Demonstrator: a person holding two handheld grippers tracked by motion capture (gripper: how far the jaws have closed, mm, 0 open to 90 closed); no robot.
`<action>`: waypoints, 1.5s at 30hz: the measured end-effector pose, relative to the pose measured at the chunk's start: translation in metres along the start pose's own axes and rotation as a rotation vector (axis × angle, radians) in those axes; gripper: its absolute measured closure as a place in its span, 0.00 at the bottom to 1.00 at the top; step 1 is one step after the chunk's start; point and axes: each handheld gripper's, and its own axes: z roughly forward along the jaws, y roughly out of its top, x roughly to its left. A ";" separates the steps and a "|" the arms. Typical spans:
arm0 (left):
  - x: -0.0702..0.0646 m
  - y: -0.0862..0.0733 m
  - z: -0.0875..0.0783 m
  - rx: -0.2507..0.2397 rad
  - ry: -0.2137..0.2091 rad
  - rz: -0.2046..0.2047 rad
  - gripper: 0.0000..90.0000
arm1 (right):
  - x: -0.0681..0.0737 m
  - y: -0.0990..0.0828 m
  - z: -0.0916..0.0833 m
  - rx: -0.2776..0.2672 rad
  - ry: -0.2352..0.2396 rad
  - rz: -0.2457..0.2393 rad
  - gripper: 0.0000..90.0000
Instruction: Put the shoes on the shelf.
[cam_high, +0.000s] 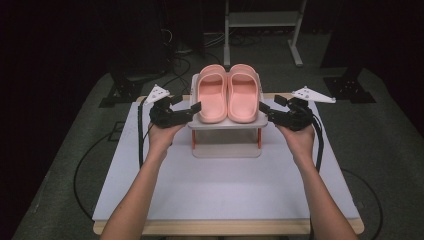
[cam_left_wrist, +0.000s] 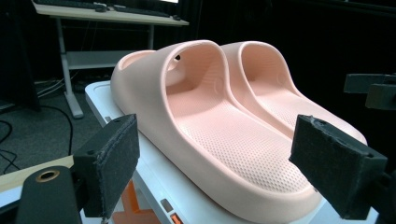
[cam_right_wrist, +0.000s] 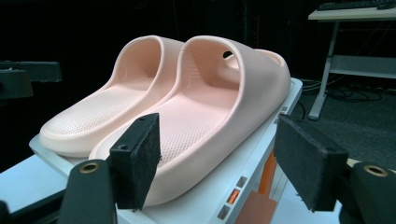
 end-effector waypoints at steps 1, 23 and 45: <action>0.000 0.000 0.000 0.000 0.000 0.000 0.15 | 0.000 0.000 -0.001 0.002 0.000 0.002 0.34; -0.005 -0.012 -0.022 -0.001 -0.005 0.004 0.10 | 0.003 -0.016 -0.020 0.009 0.007 -0.015 0.29; -0.007 -0.036 -0.042 -0.006 -0.011 -0.005 0.09 | 0.000 -0.039 -0.035 0.030 0.002 -0.011 0.28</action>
